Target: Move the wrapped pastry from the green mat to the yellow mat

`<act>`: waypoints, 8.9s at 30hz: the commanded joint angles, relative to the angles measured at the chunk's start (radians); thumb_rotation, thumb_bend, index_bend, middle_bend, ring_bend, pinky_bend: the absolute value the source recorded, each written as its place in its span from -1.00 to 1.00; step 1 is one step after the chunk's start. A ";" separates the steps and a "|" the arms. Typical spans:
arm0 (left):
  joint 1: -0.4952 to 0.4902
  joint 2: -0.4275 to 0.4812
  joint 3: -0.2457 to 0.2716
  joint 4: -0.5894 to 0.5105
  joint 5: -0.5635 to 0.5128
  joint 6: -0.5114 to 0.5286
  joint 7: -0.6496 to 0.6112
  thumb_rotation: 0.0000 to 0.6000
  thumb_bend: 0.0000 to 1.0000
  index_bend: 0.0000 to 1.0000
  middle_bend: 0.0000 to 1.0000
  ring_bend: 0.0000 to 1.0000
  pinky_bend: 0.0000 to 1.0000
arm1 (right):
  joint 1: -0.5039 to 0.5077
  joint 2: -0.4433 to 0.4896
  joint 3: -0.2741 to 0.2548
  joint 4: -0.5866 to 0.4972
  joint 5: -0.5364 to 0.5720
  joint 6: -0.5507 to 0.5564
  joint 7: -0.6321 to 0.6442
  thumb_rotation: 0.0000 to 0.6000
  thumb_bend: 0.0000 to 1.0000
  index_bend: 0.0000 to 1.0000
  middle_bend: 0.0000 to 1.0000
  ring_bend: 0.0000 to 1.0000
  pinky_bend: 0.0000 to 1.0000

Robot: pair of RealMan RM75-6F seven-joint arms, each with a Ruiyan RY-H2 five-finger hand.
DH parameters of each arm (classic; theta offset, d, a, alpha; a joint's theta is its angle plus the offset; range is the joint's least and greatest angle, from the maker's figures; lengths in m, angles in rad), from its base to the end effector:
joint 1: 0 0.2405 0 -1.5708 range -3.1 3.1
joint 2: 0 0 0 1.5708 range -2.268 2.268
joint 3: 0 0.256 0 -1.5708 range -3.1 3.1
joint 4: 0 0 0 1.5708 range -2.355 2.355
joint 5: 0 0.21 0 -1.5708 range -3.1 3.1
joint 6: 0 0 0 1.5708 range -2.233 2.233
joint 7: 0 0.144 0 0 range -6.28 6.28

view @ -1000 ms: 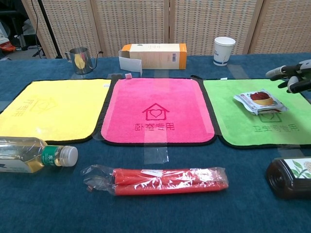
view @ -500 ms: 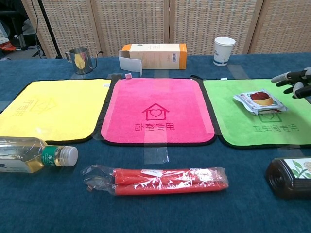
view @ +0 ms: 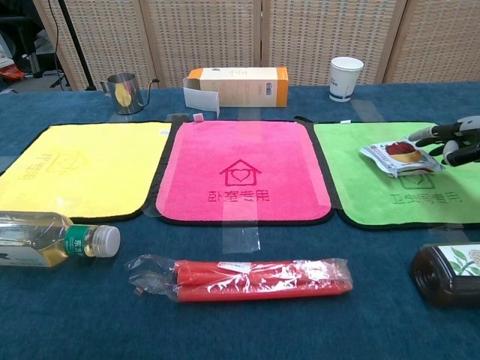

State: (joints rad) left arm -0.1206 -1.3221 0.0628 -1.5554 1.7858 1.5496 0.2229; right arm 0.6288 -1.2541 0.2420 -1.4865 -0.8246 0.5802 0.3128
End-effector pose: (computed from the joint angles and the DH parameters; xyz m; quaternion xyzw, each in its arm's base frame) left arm -0.2589 0.1593 0.0817 -0.6951 -0.2908 -0.4260 0.5008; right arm -0.2562 -0.3521 0.0591 0.4956 -0.7140 0.3433 0.3559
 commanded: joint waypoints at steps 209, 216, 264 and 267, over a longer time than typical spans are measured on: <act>-0.025 -0.022 0.063 0.010 0.053 -0.064 -0.003 1.00 -0.82 -1.00 -1.00 -1.00 -1.00 | 0.422 0.016 -0.127 -0.437 0.088 0.185 -0.399 1.00 0.96 -0.87 -1.00 -1.00 -1.00; -0.022 -0.023 0.059 0.008 0.047 -0.060 0.006 1.00 -0.82 -1.00 -1.00 -1.00 -1.00 | 0.270 0.107 -0.192 -0.520 -0.123 0.284 -0.359 1.00 0.96 -0.87 -1.00 -1.00 -1.00; -0.164 0.057 -0.047 -0.194 -0.008 -0.276 0.201 1.00 -0.80 -1.00 -1.00 -1.00 -1.00 | -0.361 0.070 -0.417 0.002 -0.906 0.874 0.073 1.00 0.90 -0.84 -1.00 -1.00 -1.00; -0.226 0.099 -0.094 -0.279 -0.067 -0.374 0.265 1.00 -0.69 -1.00 -1.00 -1.00 -1.00 | -0.362 0.070 -0.410 0.006 -0.905 0.869 0.082 1.00 0.90 -0.84 -1.00 -1.00 -1.00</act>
State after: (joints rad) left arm -0.2787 -1.2729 0.0233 -1.7500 1.7777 1.2673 0.4151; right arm 0.2671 -1.1841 -0.1697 -1.4814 -1.7298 1.4504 0.3935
